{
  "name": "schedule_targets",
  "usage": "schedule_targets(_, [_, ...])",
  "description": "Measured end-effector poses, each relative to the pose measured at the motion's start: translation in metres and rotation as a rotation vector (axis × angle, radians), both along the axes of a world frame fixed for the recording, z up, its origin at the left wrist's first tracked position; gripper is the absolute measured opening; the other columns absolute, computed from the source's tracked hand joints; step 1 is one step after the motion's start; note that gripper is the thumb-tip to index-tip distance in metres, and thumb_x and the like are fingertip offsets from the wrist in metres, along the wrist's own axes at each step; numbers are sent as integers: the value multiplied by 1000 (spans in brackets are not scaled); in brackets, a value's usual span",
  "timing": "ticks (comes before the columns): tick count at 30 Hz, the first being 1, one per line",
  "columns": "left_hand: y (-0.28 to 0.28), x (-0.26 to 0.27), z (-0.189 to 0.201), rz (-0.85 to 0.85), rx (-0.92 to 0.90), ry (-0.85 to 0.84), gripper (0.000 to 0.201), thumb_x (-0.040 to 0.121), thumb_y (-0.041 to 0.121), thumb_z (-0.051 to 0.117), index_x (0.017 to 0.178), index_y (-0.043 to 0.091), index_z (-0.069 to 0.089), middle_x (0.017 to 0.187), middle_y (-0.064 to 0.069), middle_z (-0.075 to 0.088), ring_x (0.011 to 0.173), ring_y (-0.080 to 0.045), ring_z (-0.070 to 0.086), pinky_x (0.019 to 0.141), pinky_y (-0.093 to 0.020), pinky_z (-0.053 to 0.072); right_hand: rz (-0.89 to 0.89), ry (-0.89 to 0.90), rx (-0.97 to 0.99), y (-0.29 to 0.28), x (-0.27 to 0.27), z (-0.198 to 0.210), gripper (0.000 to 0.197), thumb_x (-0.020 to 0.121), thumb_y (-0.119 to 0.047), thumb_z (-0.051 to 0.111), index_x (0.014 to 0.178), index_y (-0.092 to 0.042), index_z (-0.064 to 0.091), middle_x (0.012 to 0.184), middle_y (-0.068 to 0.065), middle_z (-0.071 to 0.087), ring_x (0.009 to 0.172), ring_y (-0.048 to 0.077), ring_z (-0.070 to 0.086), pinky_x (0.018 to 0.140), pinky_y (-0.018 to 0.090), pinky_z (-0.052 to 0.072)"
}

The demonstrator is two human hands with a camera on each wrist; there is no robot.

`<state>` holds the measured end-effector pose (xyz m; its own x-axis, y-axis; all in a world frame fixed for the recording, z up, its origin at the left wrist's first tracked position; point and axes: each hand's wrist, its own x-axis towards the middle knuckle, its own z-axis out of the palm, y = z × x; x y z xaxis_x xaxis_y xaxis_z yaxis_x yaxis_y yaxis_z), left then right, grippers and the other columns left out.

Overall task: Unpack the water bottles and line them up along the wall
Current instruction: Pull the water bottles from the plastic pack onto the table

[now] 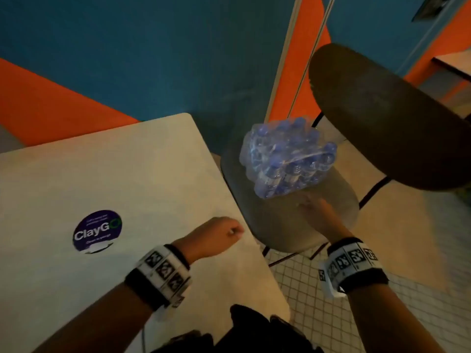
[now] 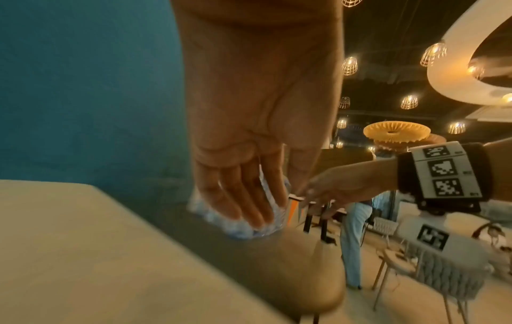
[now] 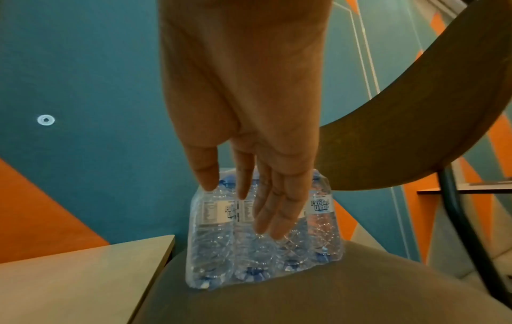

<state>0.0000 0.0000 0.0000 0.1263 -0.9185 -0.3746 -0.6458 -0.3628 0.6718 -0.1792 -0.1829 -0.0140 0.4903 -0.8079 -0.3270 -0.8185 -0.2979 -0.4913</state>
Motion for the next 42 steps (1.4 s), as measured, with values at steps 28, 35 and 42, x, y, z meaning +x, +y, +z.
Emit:
schedule_targets(28, [-206, -30, -28, 465, -497, -388, 24, 92, 24, 53, 98, 2, 60, 102, -21, 62, 89, -33, 62, 73, -41, 54, -40, -414, -261, -92, 55, -27, 45, 86, -26, 63, 126, -9, 53, 134, 11, 56, 128, 30, 44, 105, 39, 38])
schedule_targets(35, [-206, -15, -9, 398, -525, -154, 13, 94, 10, 47, 96, 3, 58, 75, -12, 63, 68, -18, 57, 59, -28, 42, 155, -334, -356, -99, 50, -22, 39, 86, -20, 62, 124, -13, 58, 128, 8, 62, 122, 31, 51, 102, 38, 37])
schedule_targets(42, [-213, 17, -10, 314, -389, 75, 29, 84, -15, 47, 100, -6, 70, 106, -20, 71, 97, -17, 62, 74, 10, 38, 336, -269, -263, -112, 33, -12, 41, 80, -26, 66, 120, -17, 61, 118, 12, 66, 111, 32, 59, 94, 44, 49])
